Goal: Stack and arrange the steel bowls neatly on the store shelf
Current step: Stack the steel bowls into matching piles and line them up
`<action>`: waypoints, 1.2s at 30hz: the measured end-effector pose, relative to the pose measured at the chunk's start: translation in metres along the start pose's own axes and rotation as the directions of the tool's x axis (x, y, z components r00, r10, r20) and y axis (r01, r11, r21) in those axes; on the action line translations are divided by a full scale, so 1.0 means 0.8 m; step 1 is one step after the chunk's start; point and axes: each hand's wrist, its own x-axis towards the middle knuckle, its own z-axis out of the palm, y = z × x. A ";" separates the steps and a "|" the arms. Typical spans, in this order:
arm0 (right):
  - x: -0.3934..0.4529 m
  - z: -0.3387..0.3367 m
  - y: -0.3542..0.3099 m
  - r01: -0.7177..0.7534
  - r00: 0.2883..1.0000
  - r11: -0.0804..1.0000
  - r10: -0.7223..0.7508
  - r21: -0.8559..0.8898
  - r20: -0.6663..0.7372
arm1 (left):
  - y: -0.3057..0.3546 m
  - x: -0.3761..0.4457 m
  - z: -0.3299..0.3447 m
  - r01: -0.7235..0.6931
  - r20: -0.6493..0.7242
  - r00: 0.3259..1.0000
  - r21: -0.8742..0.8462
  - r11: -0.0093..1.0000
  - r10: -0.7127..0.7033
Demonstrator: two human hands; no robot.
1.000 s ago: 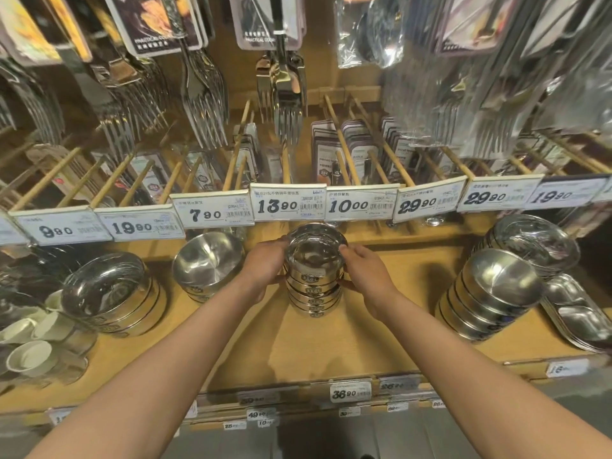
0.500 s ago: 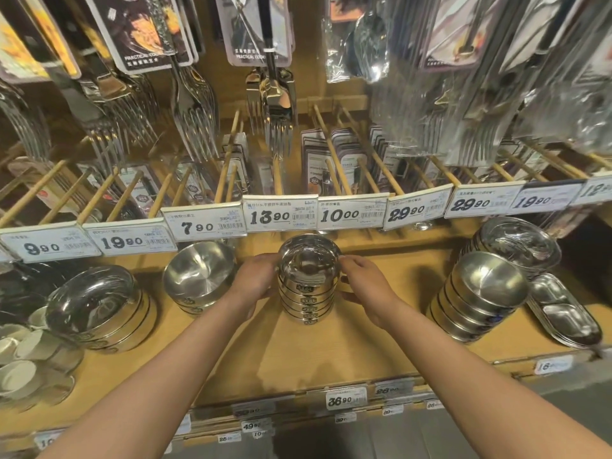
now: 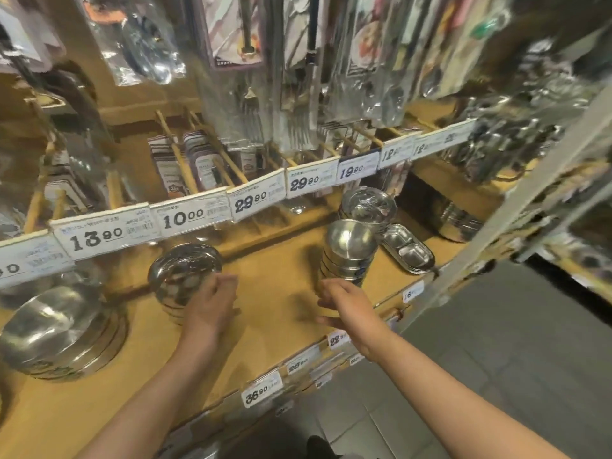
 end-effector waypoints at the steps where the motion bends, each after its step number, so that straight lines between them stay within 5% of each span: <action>1: -0.005 -0.017 0.002 0.002 1.000 1.000 -0.002 0.003 -0.030 | -0.003 0.005 0.019 0.042 0.060 0.997 -0.031 0.999 -0.040; 7: -0.021 -0.110 0.006 -0.039 0.983 0.993 0.058 0.110 -0.176 | -0.022 0.019 0.110 0.129 0.220 0.967 0.016 0.991 -0.130; 18: 0.048 -0.230 0.019 -0.127 0.971 0.979 0.155 0.161 -0.181 | -0.031 0.054 0.224 0.388 0.134 0.917 -0.071 0.919 -0.376; 27: 0.161 -0.221 -0.020 -0.158 0.984 0.987 0.159 -0.020 0.077 | -0.032 0.074 0.252 0.448 0.064 0.894 -0.167 0.878 -0.443; 36: 0.198 -0.164 -0.012 -0.260 0.884 0.962 0.273 -0.085 0.381 | -0.041 0.081 0.271 0.517 0.140 0.854 -0.337 0.787 -0.502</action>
